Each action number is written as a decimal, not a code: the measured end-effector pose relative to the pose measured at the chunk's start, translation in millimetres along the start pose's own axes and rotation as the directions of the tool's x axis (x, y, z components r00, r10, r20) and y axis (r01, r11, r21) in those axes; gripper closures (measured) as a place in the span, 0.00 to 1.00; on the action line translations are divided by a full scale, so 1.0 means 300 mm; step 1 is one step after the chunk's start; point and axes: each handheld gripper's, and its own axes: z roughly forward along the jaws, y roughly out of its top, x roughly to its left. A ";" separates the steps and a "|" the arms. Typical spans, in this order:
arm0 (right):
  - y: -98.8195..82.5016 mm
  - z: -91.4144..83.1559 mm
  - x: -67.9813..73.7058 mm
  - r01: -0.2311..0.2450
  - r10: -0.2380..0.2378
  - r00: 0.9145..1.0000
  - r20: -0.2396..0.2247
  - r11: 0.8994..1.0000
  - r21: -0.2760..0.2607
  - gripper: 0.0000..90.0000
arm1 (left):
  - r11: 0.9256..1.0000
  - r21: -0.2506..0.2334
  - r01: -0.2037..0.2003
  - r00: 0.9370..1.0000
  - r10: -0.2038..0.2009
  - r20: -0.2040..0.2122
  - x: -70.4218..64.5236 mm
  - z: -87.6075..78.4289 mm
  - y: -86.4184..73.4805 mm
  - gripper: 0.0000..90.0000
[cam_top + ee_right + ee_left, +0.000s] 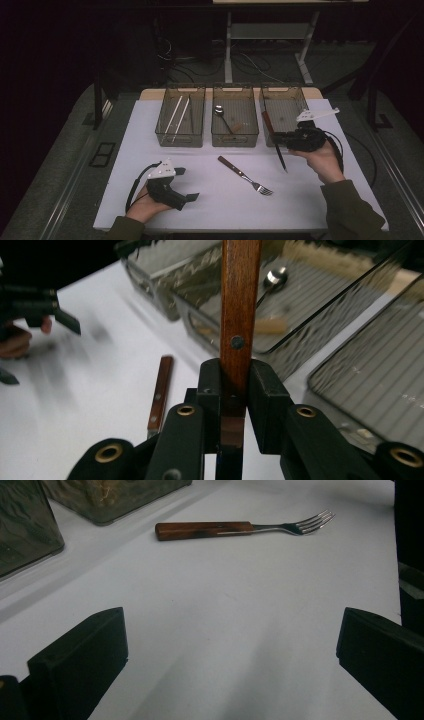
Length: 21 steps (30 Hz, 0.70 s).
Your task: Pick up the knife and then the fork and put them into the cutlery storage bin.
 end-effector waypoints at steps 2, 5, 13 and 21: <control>0.008 -0.022 -0.009 -0.003 0.003 1.000 0.012 0.999 -0.035 0.85 | 1.000 0.001 0.000 1.000 0.000 -0.002 0.000 0.000 0.000 0.00; 0.019 -0.054 -0.028 -0.012 0.015 0.999 0.034 0.996 -0.085 0.85 | 1.000 -0.003 0.003 1.000 -0.003 -0.006 0.002 -0.002 0.001 0.00; 0.058 -0.114 -0.087 -0.041 0.061 0.993 0.103 0.982 -0.183 0.85 | 1.000 -0.012 0.010 1.000 -0.010 -0.008 0.001 -0.002 0.003 0.00; 0.122 -0.139 -0.163 -0.032 0.083 0.975 0.207 0.971 -0.239 0.85 | 1.000 -0.012 0.008 1.000 -0.008 -0.002 -0.001 -0.002 0.004 0.00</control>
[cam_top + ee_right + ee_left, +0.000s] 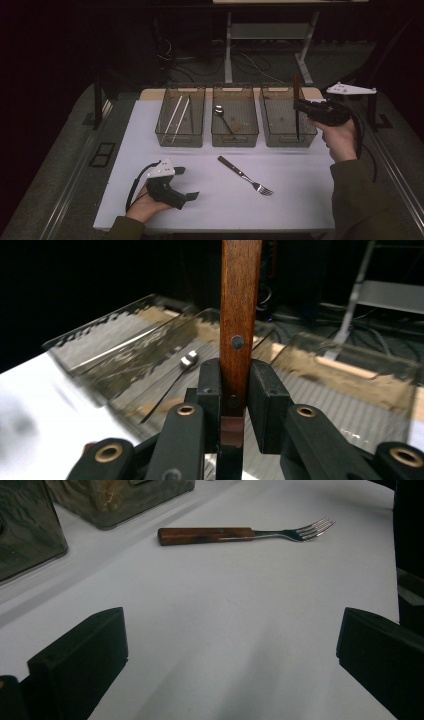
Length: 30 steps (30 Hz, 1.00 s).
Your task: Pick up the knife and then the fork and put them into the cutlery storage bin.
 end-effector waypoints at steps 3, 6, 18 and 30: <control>0.020 0.015 -0.024 0.010 -0.010 0.999 0.044 1.000 0.001 0.85 | 1.000 -0.001 -0.002 1.000 0.002 0.002 -0.001 -0.001 0.000 0.00; 0.035 0.026 -0.047 0.007 -0.006 0.996 0.086 1.000 -0.009 0.85 | 1.000 -0.001 -0.002 1.000 0.002 0.004 -0.002 0.000 0.001 0.00; -0.023 0.089 -0.135 -0.038 0.037 0.978 0.207 0.999 0.001 0.85 | 1.000 0.005 -0.007 1.000 0.007 0.010 -0.005 0.001 0.001 0.00; -0.148 0.138 -0.178 -0.089 0.067 0.969 0.237 0.993 0.083 0.85 | 1.000 0.005 -0.011 1.000 0.010 0.013 -0.007 0.001 0.002 0.00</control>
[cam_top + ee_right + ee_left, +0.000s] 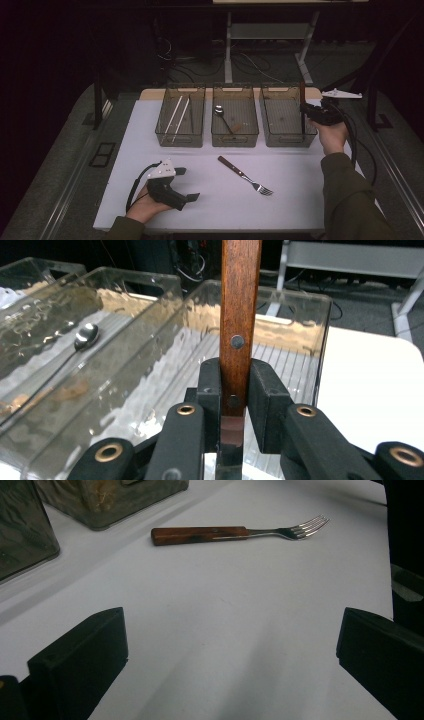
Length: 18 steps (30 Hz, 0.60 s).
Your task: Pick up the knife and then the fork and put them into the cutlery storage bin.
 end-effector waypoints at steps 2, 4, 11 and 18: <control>-0.013 0.006 -0.001 0.003 -0.003 1.000 0.003 1.000 0.009 0.85 | 1.000 0.000 -0.001 1.000 0.001 0.000 0.000 0.000 0.000 0.00; -0.024 0.011 -0.003 0.002 -0.002 1.000 0.002 1.000 0.016 0.85 | 1.000 0.001 -0.002 1.000 0.002 0.000 0.000 0.001 0.000 0.00; -0.034 0.017 0.003 0.002 -0.002 1.000 0.011 1.000 0.018 0.85 | 1.000 0.000 0.000 1.000 0.000 0.002 0.000 0.001 0.001 0.00; -0.023 0.012 0.008 0.005 -0.005 1.000 0.025 1.000 -0.002 0.65 | 1.000 0.001 0.000 1.000 0.000 0.003 -0.001 0.001 0.001 0.00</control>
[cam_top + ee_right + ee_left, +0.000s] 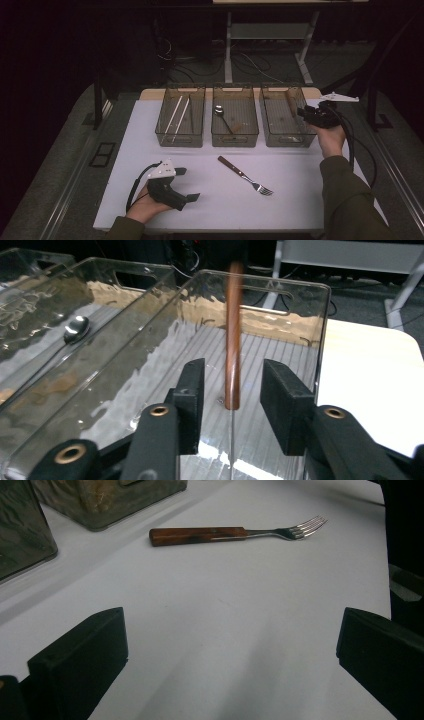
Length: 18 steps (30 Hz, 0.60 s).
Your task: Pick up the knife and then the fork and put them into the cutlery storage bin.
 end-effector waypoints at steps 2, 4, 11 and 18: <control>0.002 -0.003 -0.001 -0.010 0.010 1.000 -0.003 1.000 0.002 0.62 | 1.000 0.001 -0.001 1.000 0.001 0.000 -0.001 0.000 0.000 0.00; 0.003 -0.008 -0.003 -0.011 0.011 1.000 0.000 1.000 -0.002 0.59 | 1.000 0.002 -0.001 1.000 0.001 0.000 -0.002 0.000 0.001 0.00; 0.010 -0.032 -0.008 -0.029 0.029 0.999 -0.028 1.000 0.000 0.54 | 1.000 0.004 0.000 1.000 0.000 0.001 -0.001 0.001 0.000 0.00; 0.016 -0.061 0.015 -0.022 0.024 0.994 -0.107 1.000 0.018 0.48 | 1.000 0.004 0.001 1.000 -0.001 0.001 -0.002 0.002 0.000 0.00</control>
